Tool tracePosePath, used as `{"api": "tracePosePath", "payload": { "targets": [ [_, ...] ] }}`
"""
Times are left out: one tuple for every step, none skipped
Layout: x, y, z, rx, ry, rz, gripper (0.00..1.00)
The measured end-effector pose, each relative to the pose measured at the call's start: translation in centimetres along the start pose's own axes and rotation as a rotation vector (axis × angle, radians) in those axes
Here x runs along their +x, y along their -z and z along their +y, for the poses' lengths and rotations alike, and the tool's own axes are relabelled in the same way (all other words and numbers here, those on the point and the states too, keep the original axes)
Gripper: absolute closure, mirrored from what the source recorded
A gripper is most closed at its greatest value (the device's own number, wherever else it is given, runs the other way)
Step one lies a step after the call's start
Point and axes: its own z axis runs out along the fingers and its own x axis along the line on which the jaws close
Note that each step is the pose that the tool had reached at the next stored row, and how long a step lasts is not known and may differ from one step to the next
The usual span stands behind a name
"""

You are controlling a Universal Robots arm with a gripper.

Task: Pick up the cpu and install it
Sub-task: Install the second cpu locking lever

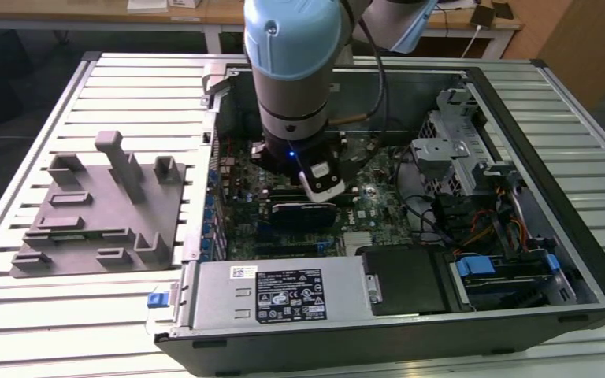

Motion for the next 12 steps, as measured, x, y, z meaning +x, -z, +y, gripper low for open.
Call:
{"api": "tracePosePath", "payload": {
  "targets": [
    [0.00, -0.06, -0.02, -0.0023, 0.008, 0.0024, 0.89],
    [0.01, -0.13, -0.04, -0.0042, 0.016, 0.0048, 0.89],
    [0.01, -0.19, -0.06, -0.0051, 0.024, 0.0071, 0.89],
    [0.01, -0.26, -0.11, -0.0059, 0.029, 0.0089, 0.89],
    [0.01, -0.38, -0.17, -0.0081, 0.034, 0.0104, 0.89],
    [0.01, -0.52, -0.23, -0.0110, 0.037, 0.0117, 0.89],
    [0.01, -0.64, -0.28, -0.0142, 0.040, 0.0128, 0.89],
    [0.01, -0.75, -0.34, -0.0176, 0.043, 0.0138, 0.89],
    [0.01, -0.83, -0.39, -0.0209, 0.045, 0.0149, 0.89],
    [0.01, -0.90, -0.43, -0.0251, 0.047, 0.0159, 0.89],
    [0.00, -0.95, -0.47, -0.0293, 0.049, 0.0169, 0.89],
    [0.00, -0.99, -0.51, -0.0333, 0.051, 0.0178, 0.89]
  ]
}}
